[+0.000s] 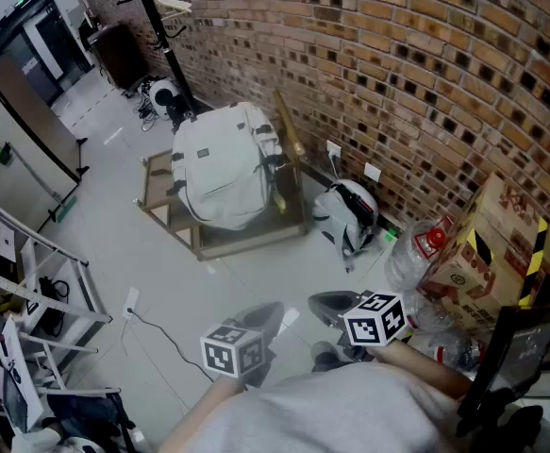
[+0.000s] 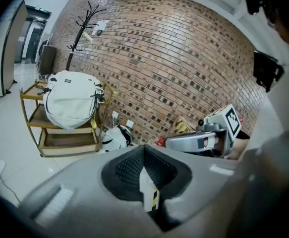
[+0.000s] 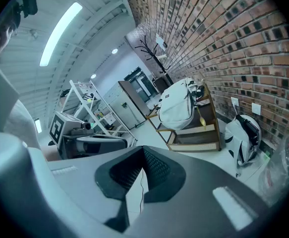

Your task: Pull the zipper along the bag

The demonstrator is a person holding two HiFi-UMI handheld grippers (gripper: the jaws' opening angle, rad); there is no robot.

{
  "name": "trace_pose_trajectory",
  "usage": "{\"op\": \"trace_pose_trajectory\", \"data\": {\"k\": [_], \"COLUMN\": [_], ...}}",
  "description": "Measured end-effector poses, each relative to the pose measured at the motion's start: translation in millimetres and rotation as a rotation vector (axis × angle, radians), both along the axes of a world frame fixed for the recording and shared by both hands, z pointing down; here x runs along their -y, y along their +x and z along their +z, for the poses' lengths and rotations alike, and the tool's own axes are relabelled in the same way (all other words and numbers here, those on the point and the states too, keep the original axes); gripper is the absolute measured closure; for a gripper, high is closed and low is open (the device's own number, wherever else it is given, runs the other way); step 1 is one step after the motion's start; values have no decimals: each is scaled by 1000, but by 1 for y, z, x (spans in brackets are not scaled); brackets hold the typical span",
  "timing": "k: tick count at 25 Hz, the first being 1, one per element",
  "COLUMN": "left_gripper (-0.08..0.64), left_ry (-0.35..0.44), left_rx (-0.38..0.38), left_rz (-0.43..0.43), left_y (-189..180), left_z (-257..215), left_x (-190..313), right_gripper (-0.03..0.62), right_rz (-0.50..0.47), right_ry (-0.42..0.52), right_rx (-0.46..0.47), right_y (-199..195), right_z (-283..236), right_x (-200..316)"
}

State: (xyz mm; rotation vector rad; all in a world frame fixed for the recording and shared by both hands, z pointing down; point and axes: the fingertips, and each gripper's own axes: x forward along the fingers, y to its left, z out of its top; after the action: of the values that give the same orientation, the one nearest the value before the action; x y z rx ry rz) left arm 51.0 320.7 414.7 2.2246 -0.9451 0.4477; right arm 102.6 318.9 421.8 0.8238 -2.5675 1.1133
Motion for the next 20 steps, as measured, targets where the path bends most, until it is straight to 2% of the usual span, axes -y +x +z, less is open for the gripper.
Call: {"op": "trace_pose_trajectory", "data": {"k": [4, 9, 15, 20], "left_gripper": [558, 558, 558, 558], "left_ry": [71, 125, 138, 113], "left_rx": [12, 60, 73, 36], "left_rz": [-7, -11, -25, -11], "left_y": [20, 22, 8, -2], "left_z": [-16, -19, -18, -12], "left_x": [60, 101, 151, 213], "right_gripper": [594, 594, 594, 594], "right_rz": [-1, 5, -8, 10], "right_ry": [31, 61, 58, 38], "right_rx": [-5, -22, -23, -40], "right_y": [24, 36, 24, 15], "right_z": [-11, -19, -18, -7], "right_x": [53, 97, 143, 195]}}
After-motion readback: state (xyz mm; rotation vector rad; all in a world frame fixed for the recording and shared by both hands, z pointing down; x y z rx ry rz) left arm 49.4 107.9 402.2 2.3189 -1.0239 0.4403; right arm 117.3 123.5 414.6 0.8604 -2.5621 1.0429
